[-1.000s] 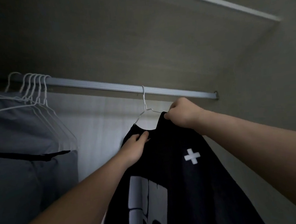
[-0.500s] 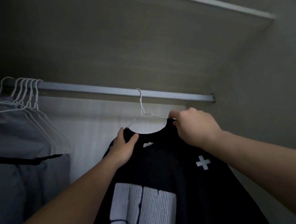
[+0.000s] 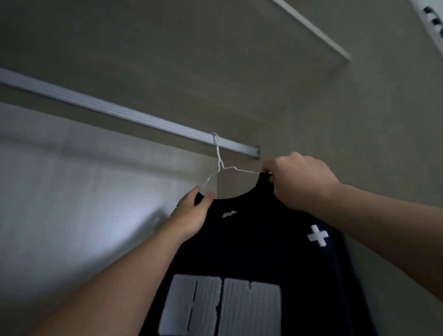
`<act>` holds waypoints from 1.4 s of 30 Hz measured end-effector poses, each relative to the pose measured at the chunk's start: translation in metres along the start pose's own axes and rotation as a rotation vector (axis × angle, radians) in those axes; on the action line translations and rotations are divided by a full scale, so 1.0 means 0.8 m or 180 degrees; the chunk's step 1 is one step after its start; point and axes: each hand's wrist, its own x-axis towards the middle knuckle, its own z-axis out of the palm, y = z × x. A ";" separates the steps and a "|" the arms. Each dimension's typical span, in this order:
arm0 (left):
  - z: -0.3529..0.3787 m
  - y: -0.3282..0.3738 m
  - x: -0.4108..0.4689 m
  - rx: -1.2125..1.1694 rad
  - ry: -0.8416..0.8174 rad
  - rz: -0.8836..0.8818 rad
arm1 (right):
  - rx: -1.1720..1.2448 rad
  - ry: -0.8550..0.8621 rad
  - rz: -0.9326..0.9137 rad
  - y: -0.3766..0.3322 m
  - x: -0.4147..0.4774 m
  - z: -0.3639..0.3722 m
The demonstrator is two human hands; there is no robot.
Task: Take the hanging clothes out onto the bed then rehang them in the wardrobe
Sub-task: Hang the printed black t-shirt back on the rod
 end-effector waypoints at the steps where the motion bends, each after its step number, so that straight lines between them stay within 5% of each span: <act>1: 0.012 0.001 0.004 -0.0104 -0.0030 0.0027 | -0.0114 -0.0013 0.0002 0.006 0.000 -0.003; 18: 0.176 0.016 0.037 -0.0808 -0.0497 0.0143 | -0.1965 -0.0915 -0.0603 0.075 -0.018 0.041; 29: 0.183 -0.005 0.026 -0.0617 -0.0613 0.0088 | -0.1999 -0.0750 -0.0599 0.072 -0.024 0.060; 35: 0.187 0.002 -0.014 -0.0165 -0.0211 0.0332 | -0.1673 -0.0514 -0.0547 0.075 -0.058 0.019; 42: 0.195 0.086 -0.130 -0.0233 0.0211 0.1374 | -0.1680 -0.0268 -0.0159 0.107 -0.168 -0.061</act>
